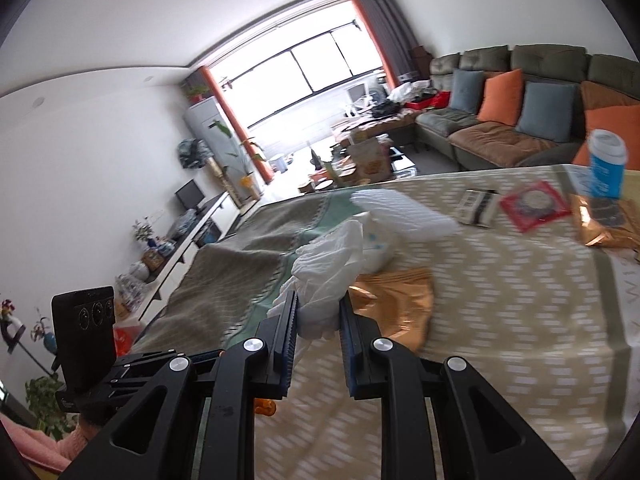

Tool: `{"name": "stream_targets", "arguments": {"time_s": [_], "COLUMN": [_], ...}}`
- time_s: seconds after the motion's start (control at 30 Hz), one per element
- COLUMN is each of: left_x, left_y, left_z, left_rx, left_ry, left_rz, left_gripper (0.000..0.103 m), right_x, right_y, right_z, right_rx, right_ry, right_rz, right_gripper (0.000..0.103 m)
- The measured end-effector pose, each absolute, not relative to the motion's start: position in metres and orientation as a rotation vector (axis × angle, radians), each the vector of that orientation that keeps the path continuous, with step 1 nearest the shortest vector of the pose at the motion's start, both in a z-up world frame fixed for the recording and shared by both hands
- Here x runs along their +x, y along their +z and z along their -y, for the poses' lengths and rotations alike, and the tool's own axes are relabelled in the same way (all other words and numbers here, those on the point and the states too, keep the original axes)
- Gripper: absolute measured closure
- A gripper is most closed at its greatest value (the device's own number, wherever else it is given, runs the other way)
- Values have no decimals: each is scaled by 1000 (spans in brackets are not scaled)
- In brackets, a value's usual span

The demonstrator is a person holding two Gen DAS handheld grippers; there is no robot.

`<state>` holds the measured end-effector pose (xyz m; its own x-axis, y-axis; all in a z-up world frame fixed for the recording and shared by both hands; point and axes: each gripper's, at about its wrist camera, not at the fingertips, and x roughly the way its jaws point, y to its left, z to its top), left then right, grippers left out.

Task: Collect trash
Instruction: 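Carry the orange peel and tissue over the teal bin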

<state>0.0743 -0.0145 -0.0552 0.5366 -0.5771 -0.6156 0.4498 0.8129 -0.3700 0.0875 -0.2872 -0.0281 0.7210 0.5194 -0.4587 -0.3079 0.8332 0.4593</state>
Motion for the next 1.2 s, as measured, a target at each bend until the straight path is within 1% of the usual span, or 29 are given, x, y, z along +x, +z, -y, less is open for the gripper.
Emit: {"name": "stream_targets", "arguments": {"time_s": [0.67, 1.2], "left_x": [52, 26], "left_y": [-26, -9], "left_z": [-106, -190], "left_rx": [-275, -319], "left_ry": [-372, -167], "left_rz": [-689, -609], "left_gripper": [81, 81], "right_x": [113, 129], "right_y": [-25, -17], "right_z": [186, 86], "right_rx": [302, 194], "right_ry": [682, 878], "right_rz": [-657, -694], "right_gripper": [83, 83]}}
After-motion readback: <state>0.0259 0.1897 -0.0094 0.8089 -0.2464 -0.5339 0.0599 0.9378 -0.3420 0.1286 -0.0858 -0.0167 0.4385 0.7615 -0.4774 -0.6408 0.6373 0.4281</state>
